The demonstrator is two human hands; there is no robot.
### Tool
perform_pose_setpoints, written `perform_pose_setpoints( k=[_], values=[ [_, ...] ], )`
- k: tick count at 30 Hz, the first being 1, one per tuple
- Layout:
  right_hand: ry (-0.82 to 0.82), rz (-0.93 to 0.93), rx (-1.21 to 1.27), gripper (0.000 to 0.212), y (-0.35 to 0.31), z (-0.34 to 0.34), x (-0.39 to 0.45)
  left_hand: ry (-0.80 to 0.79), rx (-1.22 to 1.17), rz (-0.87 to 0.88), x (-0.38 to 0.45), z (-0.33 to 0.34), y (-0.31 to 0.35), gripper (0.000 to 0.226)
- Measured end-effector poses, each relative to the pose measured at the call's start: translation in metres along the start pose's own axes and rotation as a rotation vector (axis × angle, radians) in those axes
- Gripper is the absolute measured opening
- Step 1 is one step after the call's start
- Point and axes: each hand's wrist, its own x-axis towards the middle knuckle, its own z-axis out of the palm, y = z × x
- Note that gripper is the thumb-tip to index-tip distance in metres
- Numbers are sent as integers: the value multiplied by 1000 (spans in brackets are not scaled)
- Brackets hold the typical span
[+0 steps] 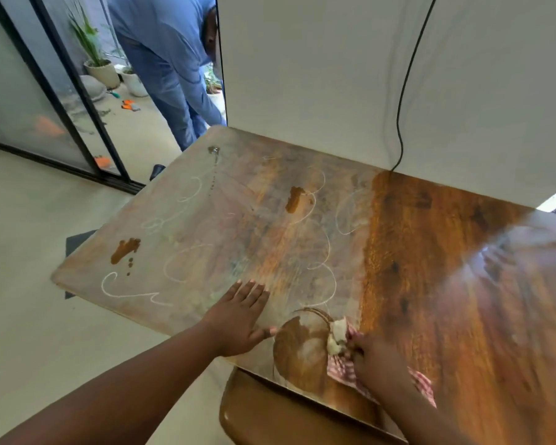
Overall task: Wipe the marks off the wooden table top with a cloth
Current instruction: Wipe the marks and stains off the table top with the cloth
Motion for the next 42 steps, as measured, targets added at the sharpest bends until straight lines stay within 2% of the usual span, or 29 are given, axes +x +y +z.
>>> perform_pose_setpoints(
  k=[3, 7, 9, 12, 15, 22, 26, 30, 32, 35, 37, 40, 42],
  values=[
    [40, -164, 44, 32, -36, 14, -3, 4, 6, -5, 4, -4, 6, 91],
    [-180, -455, 36, 32, -34, 16, -33, -24, 28, -43, 9, -2, 21, 90],
    [-213, -439, 25, 32, -13, 5, -39, -20, 28, -84, 10, -1, 25, 87],
    [-166, -335, 44, 29, 13, -4, -40, -24, 18, -119, 9, 0, 31, 86],
    [-128, -300, 28, 26, 1, -2, -35, -45, 27, -126, 6, 1, 34, 84],
    [-62, -520, 10, 28, -89, 29, -14, -56, 33, -155, 4, 2, 39, 68],
    [6, -536, 22, 28, -87, 37, -16, -49, 43, -124, 4, -2, 34, 67],
    [-79, -639, 4, 35, -54, 30, -24, -27, 39, -68, 9, -11, 26, 68],
    [-95, -565, 31, 35, -25, 19, -18, -4, 43, -30, 14, -14, 18, 68],
    [1, -268, 16, 30, -1, -3, 16, 23, 37, 12, 27, -13, 4, 69],
    [73, -102, -34, 29, -15, -12, 47, 26, 28, 54, 40, -8, -6, 69],
    [156, -4, -46, 34, -59, -5, 69, 30, 22, 145, 68, -2, -21, 69],
    [152, -25, 32, 35, -80, 15, 56, 44, 17, 215, 88, -2, -31, 66]
  ],
)
